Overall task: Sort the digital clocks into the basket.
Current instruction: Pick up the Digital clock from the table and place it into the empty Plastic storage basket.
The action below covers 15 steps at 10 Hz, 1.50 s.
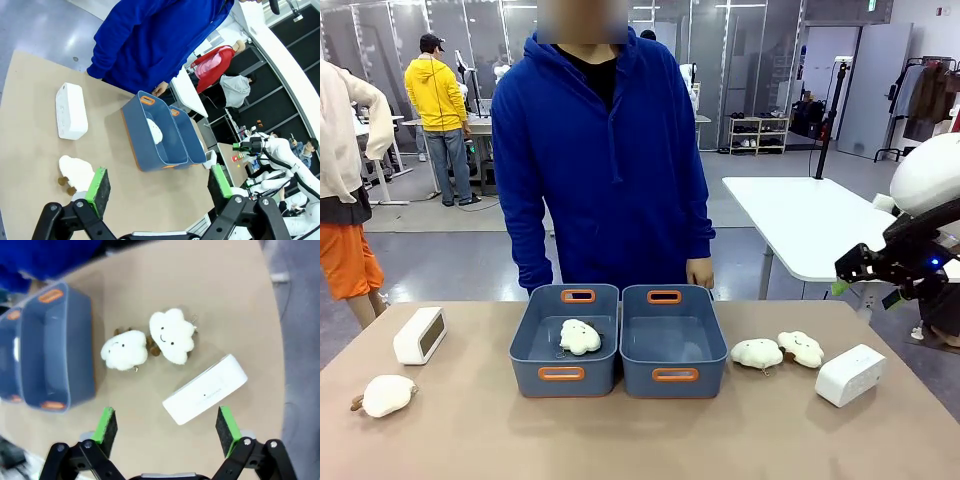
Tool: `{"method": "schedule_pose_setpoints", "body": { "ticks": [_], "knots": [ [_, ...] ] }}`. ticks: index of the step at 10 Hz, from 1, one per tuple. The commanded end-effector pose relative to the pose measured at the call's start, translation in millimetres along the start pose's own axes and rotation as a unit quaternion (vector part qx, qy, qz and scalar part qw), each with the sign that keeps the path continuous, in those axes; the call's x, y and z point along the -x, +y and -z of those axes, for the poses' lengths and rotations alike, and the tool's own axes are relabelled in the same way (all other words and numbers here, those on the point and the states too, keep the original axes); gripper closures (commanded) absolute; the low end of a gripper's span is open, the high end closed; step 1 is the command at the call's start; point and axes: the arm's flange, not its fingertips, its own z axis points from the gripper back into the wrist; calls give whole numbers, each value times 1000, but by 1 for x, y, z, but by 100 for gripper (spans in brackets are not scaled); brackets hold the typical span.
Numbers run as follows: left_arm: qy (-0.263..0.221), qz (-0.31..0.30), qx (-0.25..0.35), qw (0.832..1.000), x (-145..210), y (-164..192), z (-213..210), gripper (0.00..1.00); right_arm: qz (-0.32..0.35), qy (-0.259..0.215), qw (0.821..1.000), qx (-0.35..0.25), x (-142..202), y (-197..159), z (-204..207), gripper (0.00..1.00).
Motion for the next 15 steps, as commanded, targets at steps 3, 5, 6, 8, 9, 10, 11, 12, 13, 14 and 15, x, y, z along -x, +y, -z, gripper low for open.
{"method": "schedule_pose_setpoints", "body": {
  "ticks": [3, 5, 6, 8, 9, 10, 11, 12, 13, 14, 15],
  "knots": [
    [-5, 0, 8, 1000, -1, -1, 0, 0, -448, 63, 891, 35, -11, 23, 1, 0],
    [-5, 0, 8, 1000, -1, -1, 0, 0, -472, 107, 875, 21, -3, 36, 8, 0],
    [-5, 0, 8, 1000, -1, -1, 0, 0, -321, 90, 943, 25, -1, 35, 3, 0],
    [-5, 0, 8, 1000, -1, -1, 0, 0, -400, 110, 910, 25, 2, 44, 9, 0],
    [-5, 0, 8, 1000, -1, -1, 0, 0, -547, 191, 815, -18, 10, 47, 20, 0],
    [-5, 0, 8, 1000, -1, -1, 0, 0, -717, 151, 679, -44, 16, 43, 24, 0],
    [-5, 0, 8, 1000, -1, -1, 0, 0, -787, 110, 603, -71, 19, 38, 26, 0],
    [-5, 0, 8, 1000, -1, -1, 0, 0, -810, 120, 572, -40, 23, 32, 35, 0],
    [-5, 0, 8, 1000, -1, -1, 0, 0, -824, 131, 551, -28, 27, 28, 45, 0],
    [-5, 0, 8, 1000, -1, -1, 0, 0, -830, 145, 539, -21, 28, 24, 56, 0],
    [-5, 0, 8, 1000, -1, -1, 0, 0, -833, 148, 532, -33, 29, 20, 64, 0]
  ]
}}
